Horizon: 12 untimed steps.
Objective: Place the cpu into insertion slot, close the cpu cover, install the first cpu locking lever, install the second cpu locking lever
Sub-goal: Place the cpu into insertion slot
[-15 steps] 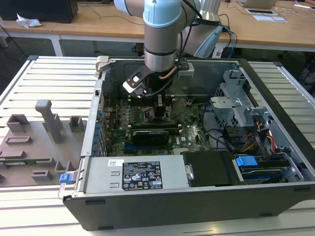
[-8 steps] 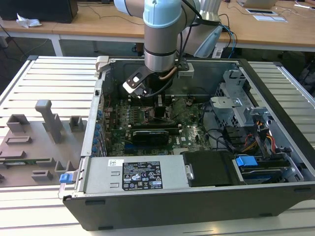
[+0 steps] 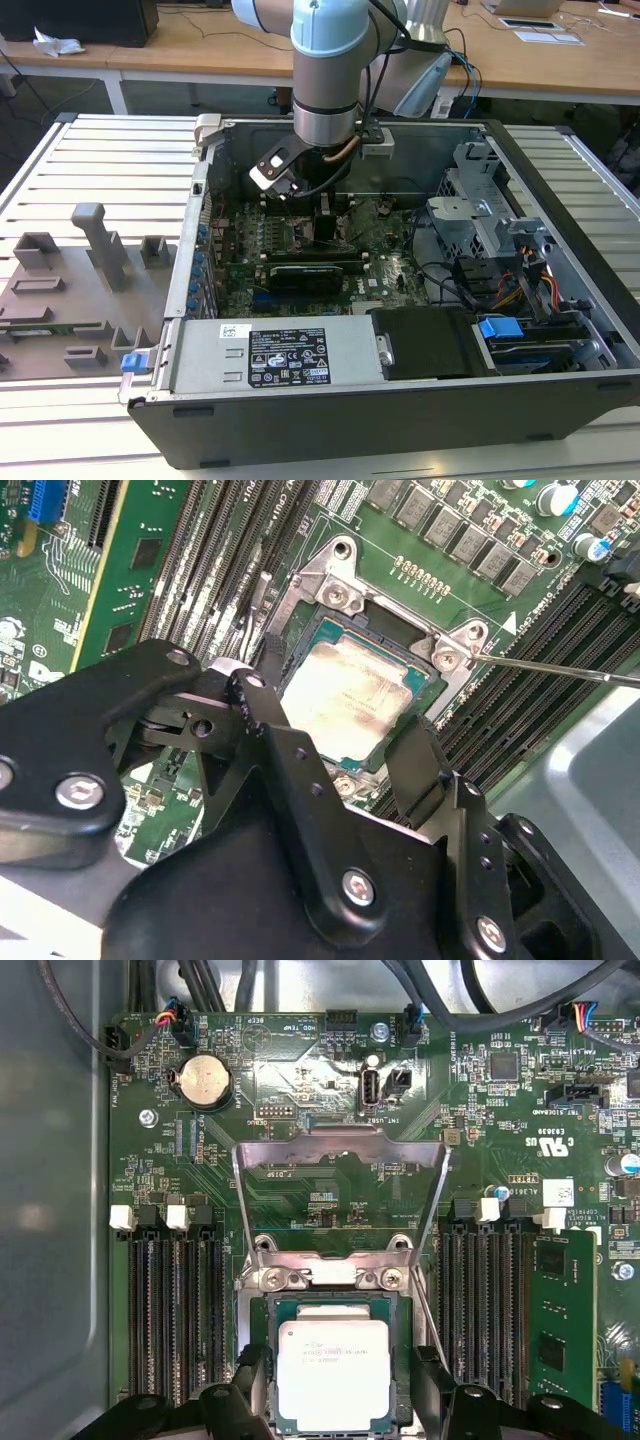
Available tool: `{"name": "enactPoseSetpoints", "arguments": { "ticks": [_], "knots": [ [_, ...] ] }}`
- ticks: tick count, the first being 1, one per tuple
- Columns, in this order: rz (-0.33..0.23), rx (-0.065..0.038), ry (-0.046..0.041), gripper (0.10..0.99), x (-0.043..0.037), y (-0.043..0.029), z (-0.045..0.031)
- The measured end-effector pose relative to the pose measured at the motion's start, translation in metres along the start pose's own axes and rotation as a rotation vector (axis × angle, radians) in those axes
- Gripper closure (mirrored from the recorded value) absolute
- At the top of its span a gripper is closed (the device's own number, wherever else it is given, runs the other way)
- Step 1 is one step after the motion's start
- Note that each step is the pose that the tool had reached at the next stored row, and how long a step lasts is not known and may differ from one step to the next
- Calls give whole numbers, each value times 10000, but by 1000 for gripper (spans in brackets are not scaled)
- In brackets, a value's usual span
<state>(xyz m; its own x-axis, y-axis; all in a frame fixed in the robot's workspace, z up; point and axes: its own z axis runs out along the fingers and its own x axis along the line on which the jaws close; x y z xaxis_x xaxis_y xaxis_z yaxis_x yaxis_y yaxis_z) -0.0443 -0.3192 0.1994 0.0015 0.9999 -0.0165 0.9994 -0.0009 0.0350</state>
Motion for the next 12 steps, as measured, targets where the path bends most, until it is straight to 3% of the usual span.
{"name": "enactPoseSetpoints", "arguments": {
  "ticks": [7,8,9,11,12],
  "knots": [
    [0,0,0,427,5,6,-157],
    [-1,1,0,553,6,7,-189],
    [-1,0,0,553,5,7,-205],
    [0,0,0,675,5,8,-239],
    [0,0,0,675,5,9,-259]
  ]
}}
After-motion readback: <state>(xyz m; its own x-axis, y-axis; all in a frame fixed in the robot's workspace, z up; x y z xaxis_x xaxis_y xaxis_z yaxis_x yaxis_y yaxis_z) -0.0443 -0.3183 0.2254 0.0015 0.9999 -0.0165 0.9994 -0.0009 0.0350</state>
